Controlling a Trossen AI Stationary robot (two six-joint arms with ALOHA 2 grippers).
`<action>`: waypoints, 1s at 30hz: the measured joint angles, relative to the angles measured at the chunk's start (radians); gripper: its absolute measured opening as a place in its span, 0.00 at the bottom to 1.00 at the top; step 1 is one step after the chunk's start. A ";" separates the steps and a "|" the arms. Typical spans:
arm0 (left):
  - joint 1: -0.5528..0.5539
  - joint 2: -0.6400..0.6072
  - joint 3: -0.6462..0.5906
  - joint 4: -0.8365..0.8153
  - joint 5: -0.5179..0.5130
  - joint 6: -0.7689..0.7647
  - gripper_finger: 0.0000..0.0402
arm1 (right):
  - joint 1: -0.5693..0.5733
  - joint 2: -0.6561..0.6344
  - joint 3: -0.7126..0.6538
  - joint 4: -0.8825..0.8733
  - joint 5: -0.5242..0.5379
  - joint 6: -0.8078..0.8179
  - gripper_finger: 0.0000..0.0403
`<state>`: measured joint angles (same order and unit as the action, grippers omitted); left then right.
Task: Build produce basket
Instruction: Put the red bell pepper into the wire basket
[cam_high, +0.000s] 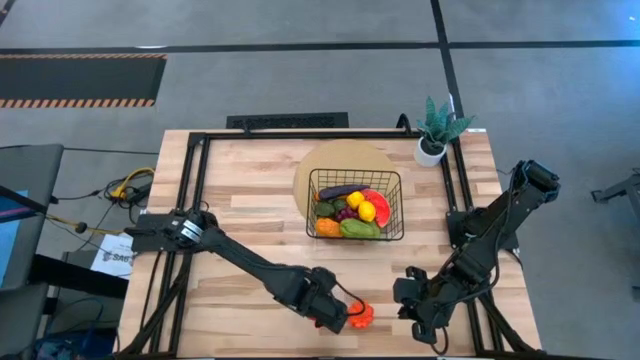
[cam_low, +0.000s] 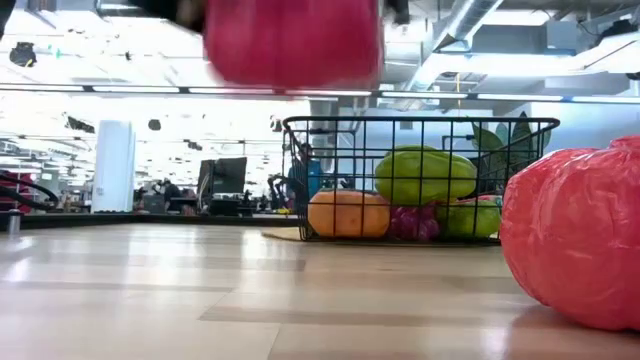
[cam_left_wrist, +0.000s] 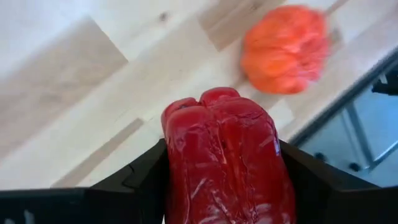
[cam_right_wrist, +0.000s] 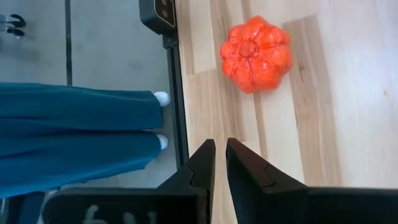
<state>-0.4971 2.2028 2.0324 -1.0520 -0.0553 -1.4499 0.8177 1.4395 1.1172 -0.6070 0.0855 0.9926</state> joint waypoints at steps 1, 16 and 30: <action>0.000 0.000 0.058 -0.068 -0.014 0.021 0.54 | 0.000 0.000 0.000 -0.001 -0.005 0.006 0.16; 0.227 -0.129 0.269 -0.415 -0.220 0.547 0.54 | -0.022 0.000 0.000 0.005 -0.008 0.156 0.16; 0.519 -0.122 0.228 -0.316 -0.097 1.004 0.54 | -0.103 0.000 0.000 0.021 -0.008 0.214 0.16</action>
<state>0.0219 2.0804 2.2603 -1.3679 -0.1519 -0.4462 0.7145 1.4399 1.1172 -0.5863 0.0780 1.2070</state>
